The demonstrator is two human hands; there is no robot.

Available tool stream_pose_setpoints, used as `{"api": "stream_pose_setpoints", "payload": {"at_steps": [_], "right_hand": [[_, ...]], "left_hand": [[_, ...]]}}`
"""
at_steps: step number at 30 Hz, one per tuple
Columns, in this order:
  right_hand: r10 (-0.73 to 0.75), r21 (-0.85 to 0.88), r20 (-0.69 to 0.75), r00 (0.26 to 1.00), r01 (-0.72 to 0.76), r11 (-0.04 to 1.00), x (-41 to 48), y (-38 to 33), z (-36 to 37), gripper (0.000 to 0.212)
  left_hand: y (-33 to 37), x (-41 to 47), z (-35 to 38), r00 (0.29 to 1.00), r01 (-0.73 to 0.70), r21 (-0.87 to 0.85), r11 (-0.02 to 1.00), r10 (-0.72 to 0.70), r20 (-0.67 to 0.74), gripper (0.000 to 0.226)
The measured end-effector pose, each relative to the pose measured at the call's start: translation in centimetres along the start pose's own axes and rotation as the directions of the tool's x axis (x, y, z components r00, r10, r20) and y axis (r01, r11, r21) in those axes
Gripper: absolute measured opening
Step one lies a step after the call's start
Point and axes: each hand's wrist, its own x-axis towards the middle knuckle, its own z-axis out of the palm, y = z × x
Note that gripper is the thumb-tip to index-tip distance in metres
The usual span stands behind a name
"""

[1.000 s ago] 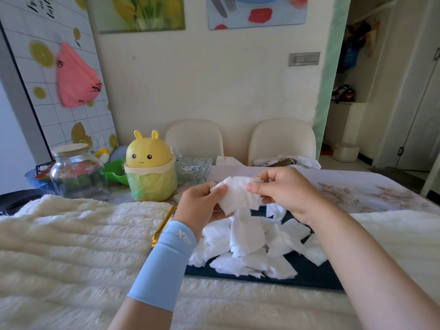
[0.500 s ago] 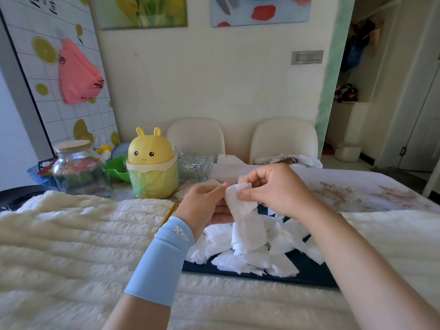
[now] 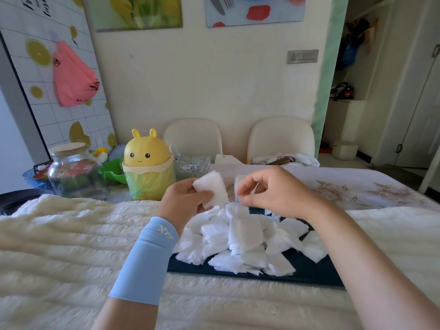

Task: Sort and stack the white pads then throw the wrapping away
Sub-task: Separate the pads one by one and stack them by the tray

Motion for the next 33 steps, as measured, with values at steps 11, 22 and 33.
{"api": "stream_pose_setpoints", "payload": {"at_steps": [11,22,33], "right_hand": [[0.190,-0.237,0.302,0.934,-0.120,0.964,-0.1,0.7,-0.5,0.048],[0.166,0.236,0.115,0.979,-0.189,0.953,-0.5,2.0,-3.2,0.016],[0.260,0.385,-0.068,0.963,-0.215,0.898,0.2,-0.4,0.5,0.016]], "left_hand": [[-0.6,0.2,0.6,0.997,0.011,-0.001,1.000,-0.011,-0.082,0.011],[-0.9,-0.3,2.2,0.995,-0.040,0.067,0.997,0.046,-0.090,0.008],[-0.9,-0.6,3.0,0.989,0.129,-0.192,0.973,-0.111,0.102,0.020]]}}
